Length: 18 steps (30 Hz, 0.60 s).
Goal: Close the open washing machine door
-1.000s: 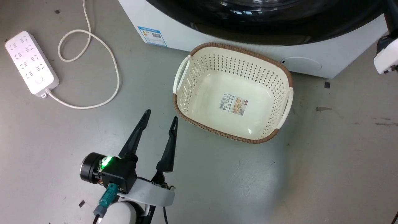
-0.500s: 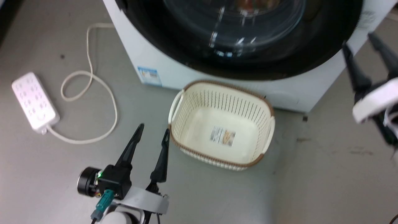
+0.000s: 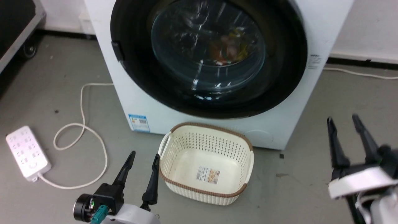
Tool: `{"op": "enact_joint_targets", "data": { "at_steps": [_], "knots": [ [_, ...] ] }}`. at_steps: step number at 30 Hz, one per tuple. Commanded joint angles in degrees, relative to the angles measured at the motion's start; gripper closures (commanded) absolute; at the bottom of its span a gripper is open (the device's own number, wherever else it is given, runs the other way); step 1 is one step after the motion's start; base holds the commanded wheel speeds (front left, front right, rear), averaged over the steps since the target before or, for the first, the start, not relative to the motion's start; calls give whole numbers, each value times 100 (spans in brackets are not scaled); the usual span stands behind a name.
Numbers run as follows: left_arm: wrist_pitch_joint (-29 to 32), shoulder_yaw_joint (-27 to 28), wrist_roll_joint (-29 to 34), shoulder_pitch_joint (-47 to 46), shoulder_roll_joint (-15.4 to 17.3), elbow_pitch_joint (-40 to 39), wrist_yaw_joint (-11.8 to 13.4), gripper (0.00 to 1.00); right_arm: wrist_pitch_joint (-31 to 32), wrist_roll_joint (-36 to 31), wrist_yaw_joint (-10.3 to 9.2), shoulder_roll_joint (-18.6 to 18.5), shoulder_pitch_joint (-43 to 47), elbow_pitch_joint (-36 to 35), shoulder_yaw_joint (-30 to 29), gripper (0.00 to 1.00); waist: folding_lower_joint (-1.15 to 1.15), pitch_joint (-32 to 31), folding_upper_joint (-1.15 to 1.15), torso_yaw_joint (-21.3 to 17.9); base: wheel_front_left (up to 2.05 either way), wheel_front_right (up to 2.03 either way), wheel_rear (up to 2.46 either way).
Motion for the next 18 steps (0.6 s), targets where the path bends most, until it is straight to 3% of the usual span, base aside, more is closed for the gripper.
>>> {"op": "enact_joint_targets", "data": {
  "at_steps": [1, 7, 18],
  "knots": [
    [-25, 32, -29, 92, 24, 80, -34, 0, -24, -163, -4, 203, 273, -174, -92, 0, 2, -123, 0, -97, 0, 0, 0],
    [-25, 128, -51, 123, 47, 288, -42, 0, -24, -391, -4, 784, 1081, -484, -492, 0, 2, -227, 0, -133, 0, 0, 0],
    [-25, 139, -21, 182, 79, 502, -50, 0, -25, -424, -4, 874, 1615, -423, -287, 0, 2, -281, 0, -146, 0, 0, 0]
  ]
}}
